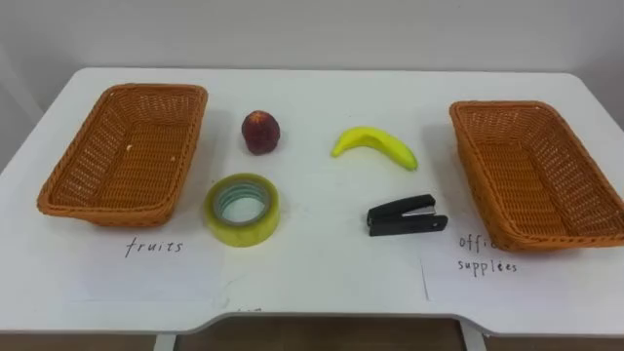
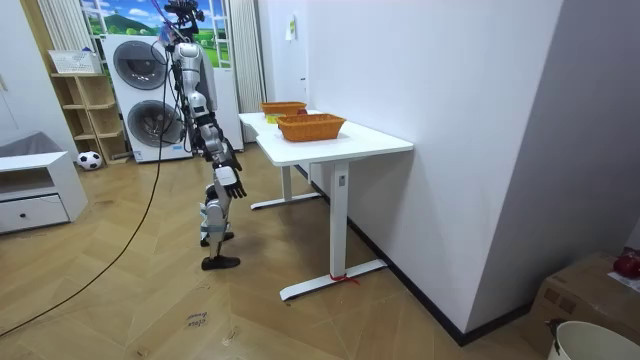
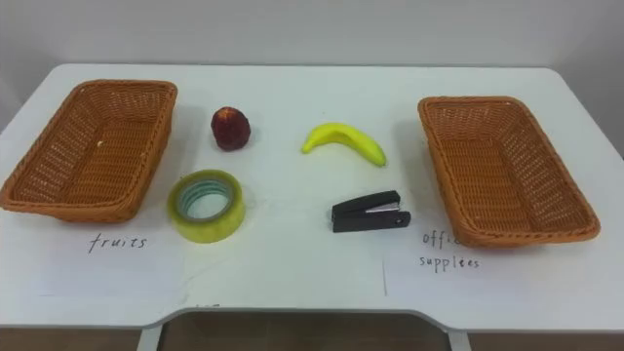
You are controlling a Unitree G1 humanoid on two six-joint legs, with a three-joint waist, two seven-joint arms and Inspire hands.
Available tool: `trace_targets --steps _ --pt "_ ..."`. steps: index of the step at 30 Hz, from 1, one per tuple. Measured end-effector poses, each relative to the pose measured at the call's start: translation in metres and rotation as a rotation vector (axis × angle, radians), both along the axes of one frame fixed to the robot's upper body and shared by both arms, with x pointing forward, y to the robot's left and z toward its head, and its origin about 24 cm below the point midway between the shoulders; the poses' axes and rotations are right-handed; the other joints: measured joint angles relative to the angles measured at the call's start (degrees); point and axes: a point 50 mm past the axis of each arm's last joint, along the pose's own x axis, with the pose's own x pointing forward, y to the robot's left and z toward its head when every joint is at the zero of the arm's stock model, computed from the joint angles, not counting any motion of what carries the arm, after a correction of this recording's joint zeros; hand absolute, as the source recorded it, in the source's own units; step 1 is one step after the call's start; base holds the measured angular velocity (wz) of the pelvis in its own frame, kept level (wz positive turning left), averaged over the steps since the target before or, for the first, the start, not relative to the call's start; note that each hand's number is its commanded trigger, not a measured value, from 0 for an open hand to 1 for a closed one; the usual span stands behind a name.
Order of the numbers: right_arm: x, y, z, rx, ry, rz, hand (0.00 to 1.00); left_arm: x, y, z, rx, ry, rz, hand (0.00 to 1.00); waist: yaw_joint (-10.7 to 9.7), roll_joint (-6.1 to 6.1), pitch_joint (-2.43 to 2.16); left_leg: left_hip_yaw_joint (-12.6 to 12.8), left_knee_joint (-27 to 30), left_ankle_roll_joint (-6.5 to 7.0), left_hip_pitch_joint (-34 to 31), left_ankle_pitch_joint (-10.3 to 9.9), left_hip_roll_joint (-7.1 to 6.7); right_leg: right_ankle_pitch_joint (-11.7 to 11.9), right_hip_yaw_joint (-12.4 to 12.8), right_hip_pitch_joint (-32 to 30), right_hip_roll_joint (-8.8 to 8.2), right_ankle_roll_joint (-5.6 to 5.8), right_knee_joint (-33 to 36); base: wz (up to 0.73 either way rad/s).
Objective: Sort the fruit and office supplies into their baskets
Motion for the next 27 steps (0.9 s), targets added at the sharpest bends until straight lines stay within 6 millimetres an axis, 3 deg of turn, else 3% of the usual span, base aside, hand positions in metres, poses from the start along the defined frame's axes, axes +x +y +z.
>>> trace_targets --steps 19,27 --pt "-0.005 -0.002 0.000 0.038 0.004 -0.072 0.00 -0.004 0.002 0.000 0.036 0.013 0.027 0.00 -0.10 0.21 0.04 -0.07 -0.09 0.01 -0.41 -0.07 0.02 0.01 0.49 -0.72 0.12 -0.01 0.06 0.00" --pt "-0.014 -0.009 0.001 0.007 0.016 -0.154 0.00 -0.013 0.005 0.000 0.050 0.031 0.058 0.00 -1.50 0.04 -0.01 0.01 -0.13 0.07 -0.09 -0.18 0.01 0.01 0.49 -0.52 0.12 -0.01 0.11 -0.01"
